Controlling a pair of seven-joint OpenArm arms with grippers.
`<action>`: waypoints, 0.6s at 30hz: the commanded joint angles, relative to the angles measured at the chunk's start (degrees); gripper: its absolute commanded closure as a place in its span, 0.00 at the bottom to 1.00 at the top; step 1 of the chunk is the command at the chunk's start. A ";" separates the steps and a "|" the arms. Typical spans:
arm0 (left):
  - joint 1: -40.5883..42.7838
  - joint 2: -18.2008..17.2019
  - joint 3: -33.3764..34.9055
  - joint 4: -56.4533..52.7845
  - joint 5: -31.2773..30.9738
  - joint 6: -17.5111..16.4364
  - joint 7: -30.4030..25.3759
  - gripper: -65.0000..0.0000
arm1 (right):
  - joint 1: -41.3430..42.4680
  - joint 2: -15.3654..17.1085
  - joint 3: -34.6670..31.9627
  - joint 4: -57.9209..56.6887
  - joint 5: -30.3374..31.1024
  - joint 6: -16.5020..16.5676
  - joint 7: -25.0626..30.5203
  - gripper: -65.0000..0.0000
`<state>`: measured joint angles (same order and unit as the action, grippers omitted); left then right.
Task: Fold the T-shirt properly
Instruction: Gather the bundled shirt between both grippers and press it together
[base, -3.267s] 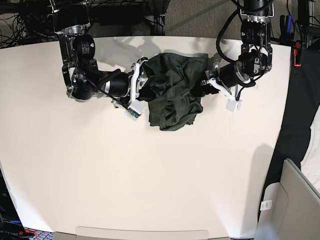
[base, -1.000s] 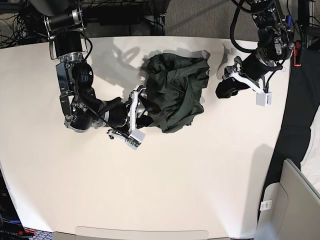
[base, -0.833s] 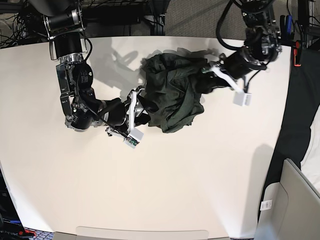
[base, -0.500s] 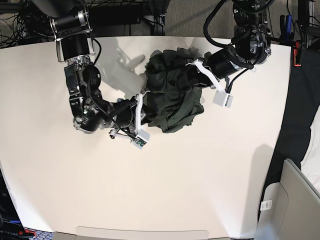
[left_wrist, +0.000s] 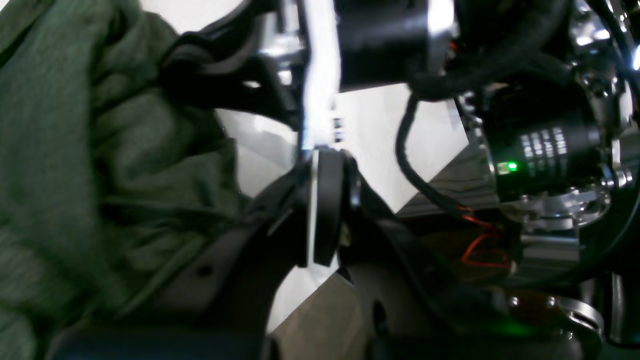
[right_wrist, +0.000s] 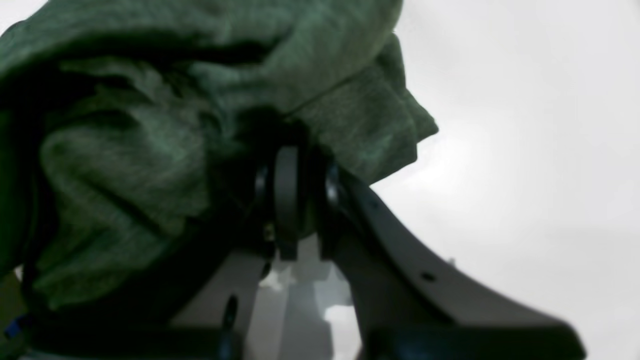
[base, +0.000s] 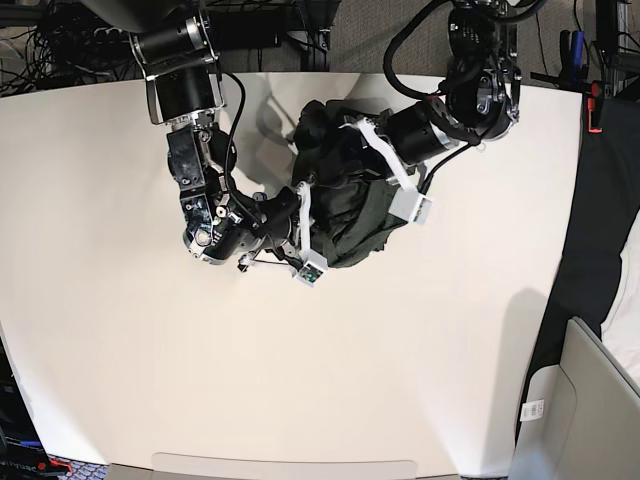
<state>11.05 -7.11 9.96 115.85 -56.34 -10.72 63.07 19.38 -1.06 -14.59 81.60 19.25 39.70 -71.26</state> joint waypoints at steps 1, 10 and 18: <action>-0.89 0.13 0.64 -0.12 -0.94 -0.40 -0.34 1.00 | 1.50 -0.92 0.13 0.90 0.58 0.30 1.15 0.93; -4.06 -2.25 0.46 -7.41 -0.94 -0.40 -0.34 1.00 | 1.59 -0.92 0.30 1.08 0.58 0.30 1.15 0.94; -3.97 -8.49 0.37 -12.95 -0.94 -0.14 -6.23 1.00 | 1.42 -0.92 0.30 1.17 0.67 0.30 1.15 0.94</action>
<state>7.49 -14.22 11.44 103.53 -65.04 -15.27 59.24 19.49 -1.58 -14.37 81.45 15.05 38.02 -70.43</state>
